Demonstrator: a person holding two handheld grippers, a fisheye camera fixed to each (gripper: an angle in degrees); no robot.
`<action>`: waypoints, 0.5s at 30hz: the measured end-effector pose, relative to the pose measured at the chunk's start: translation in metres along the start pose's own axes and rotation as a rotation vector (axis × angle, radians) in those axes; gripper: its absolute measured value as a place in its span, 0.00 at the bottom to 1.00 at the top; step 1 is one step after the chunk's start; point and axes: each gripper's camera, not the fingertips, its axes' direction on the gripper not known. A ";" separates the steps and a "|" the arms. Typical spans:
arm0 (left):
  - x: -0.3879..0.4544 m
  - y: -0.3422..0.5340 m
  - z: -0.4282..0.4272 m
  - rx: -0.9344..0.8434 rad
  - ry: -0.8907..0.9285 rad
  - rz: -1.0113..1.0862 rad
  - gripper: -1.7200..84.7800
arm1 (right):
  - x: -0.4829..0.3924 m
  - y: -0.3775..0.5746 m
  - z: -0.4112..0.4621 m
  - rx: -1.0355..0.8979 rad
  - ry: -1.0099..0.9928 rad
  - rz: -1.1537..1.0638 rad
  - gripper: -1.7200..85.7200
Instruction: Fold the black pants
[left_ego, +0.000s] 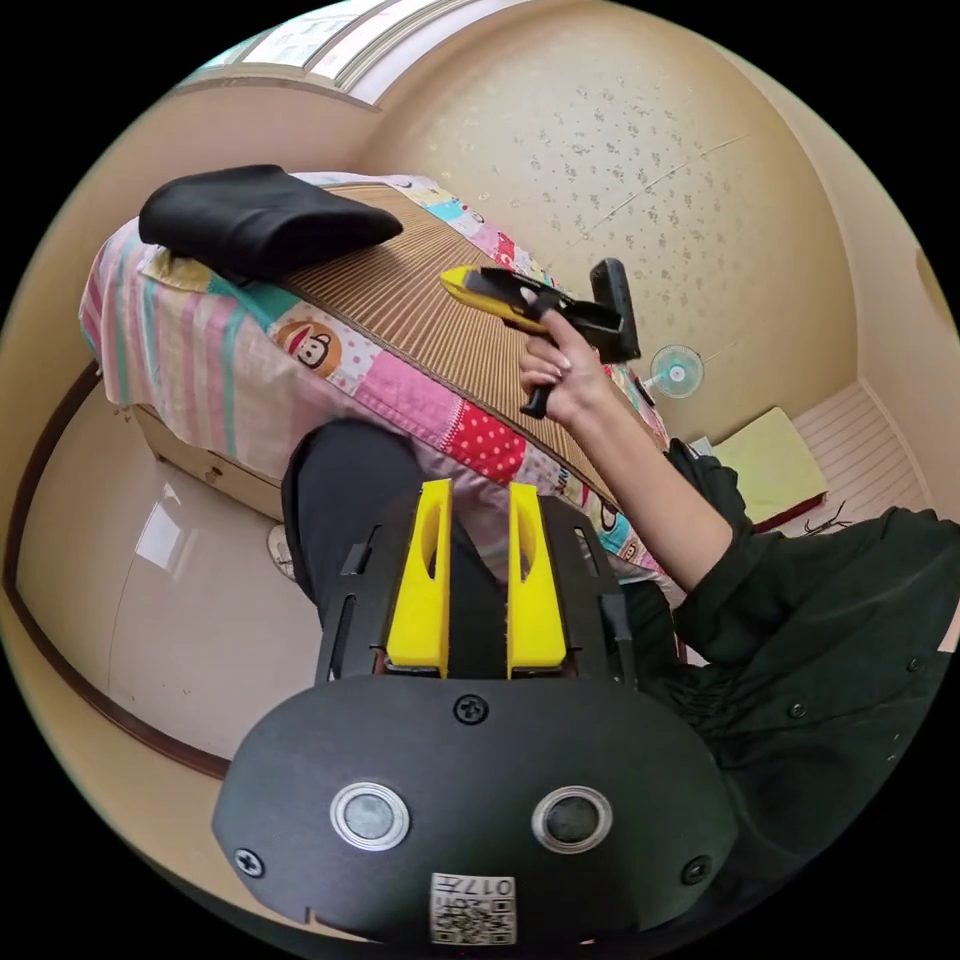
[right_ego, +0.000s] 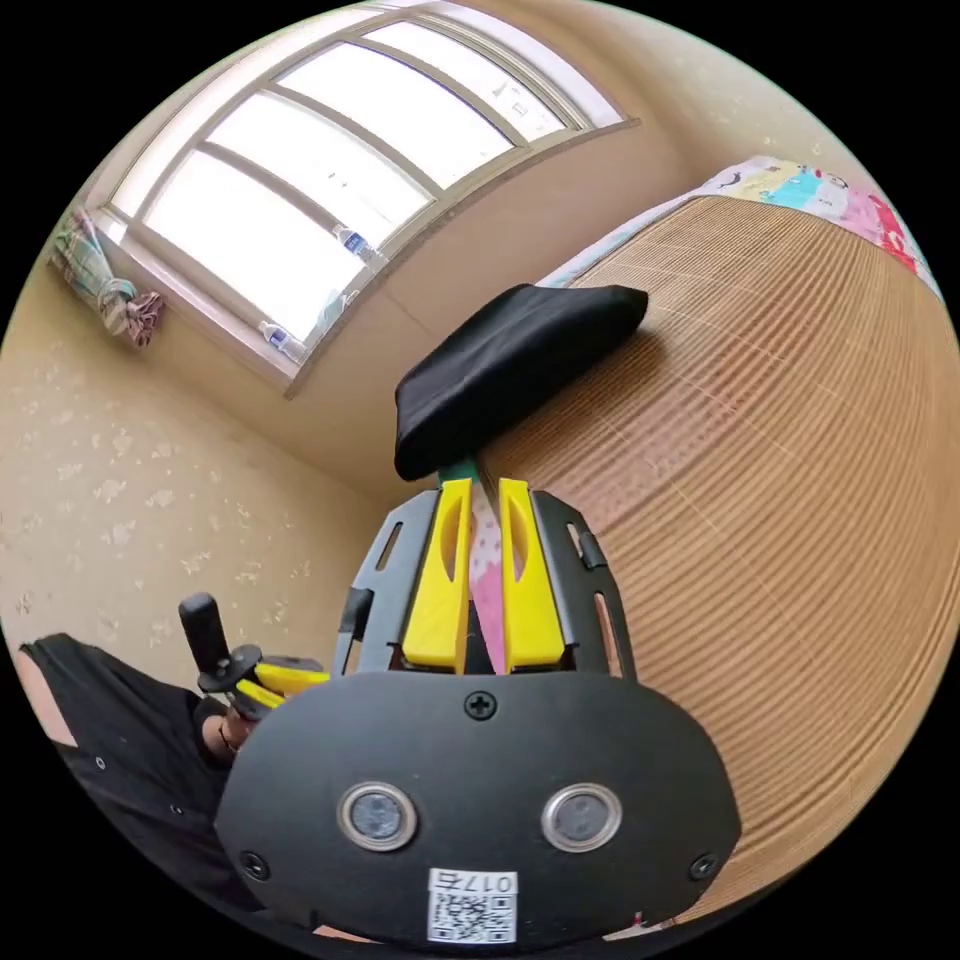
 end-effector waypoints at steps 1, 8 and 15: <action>0.007 -0.005 0.007 -0.010 0.011 0.036 0.12 | 0.004 0.017 -0.015 0.007 0.023 0.006 0.07; 0.063 -0.022 0.059 -0.053 0.054 0.274 0.12 | 0.019 0.222 -0.220 0.172 0.530 0.310 0.08; 0.113 -0.024 0.106 -0.125 0.217 0.386 0.12 | -0.058 0.387 -0.372 0.638 1.053 0.695 0.11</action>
